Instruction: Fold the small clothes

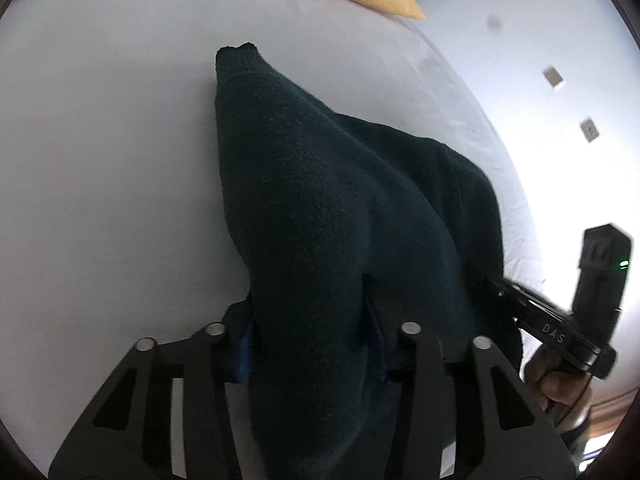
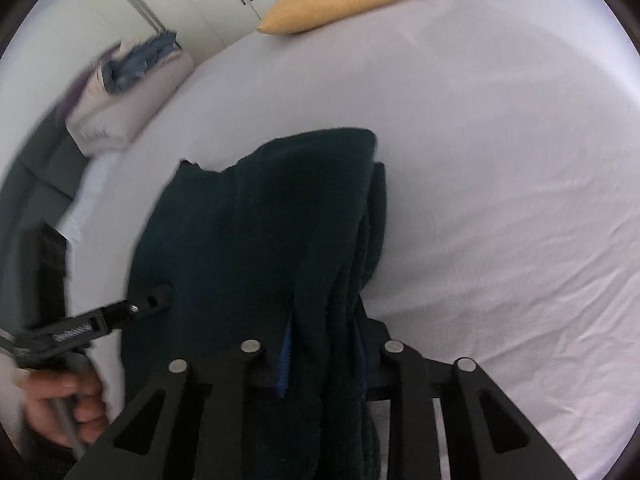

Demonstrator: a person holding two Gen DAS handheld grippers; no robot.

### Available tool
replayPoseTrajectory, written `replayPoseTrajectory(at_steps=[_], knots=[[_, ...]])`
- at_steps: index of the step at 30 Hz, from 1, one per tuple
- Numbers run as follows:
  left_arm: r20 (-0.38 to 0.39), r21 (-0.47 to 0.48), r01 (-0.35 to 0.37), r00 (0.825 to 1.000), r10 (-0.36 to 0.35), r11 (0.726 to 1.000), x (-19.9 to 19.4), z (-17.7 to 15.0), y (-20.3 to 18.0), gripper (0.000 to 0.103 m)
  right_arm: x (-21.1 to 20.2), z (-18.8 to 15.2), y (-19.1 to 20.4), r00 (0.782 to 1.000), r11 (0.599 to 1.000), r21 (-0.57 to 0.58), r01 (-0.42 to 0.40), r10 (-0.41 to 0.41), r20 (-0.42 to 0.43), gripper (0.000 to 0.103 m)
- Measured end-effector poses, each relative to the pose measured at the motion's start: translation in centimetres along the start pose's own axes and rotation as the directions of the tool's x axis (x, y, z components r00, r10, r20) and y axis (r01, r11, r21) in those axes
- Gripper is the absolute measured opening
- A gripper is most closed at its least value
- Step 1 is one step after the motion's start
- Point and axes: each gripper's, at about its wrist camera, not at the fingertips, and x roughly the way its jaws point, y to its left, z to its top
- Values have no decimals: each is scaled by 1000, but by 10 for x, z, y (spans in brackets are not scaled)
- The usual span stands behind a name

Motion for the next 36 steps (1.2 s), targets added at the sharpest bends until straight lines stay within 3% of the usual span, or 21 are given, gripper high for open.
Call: replayPoseTrajectory(at_steps=[3,6,11,16,19,23,25,27,30,35,36], knots=[[28,18,-23,999,23,1000,-23,-9,-8,36,-23,-7,39,993,990,-94,106,-101,61,23],[69,64,-64,996,59,996,-54,-26,-16,36,-51,-18,76,988,979,-161,125,-107,115,23],[122,111,-129,986,115,985,-128,-76,-10,36,-93,-59,132,989,973,-218,72,-41,141,23],[116,138,-196,977,181,971,-173,-131,5,37,-101,-115,170,995,974,-228,0,24,100,22],[109,122,-228,970,215,966,-176,-169,22,37,-90,-146,184,997,977,-210,-40,54,63,22],[62,93,-291,956,286,952,-145,-192,39,39,-62,-176,198,1000,975,-221,14,-8,27,23],[85,93,-319,946,312,943,-136,-197,39,42,-43,-179,200,995,965,-243,97,-94,26,23],[106,105,-346,936,336,932,-134,-199,31,43,-32,-182,199,992,959,-256,124,-121,30,23],[135,129,-391,918,374,911,-127,-207,16,46,-26,-179,197,993,961,-247,121,-116,34,25],[143,125,-401,912,383,908,-129,-218,23,47,-23,-181,199,992,963,-240,124,-119,35,26],[145,127,-405,911,387,905,-128,-216,42,47,-22,-181,200,992,961,-245,128,-122,39,26]])
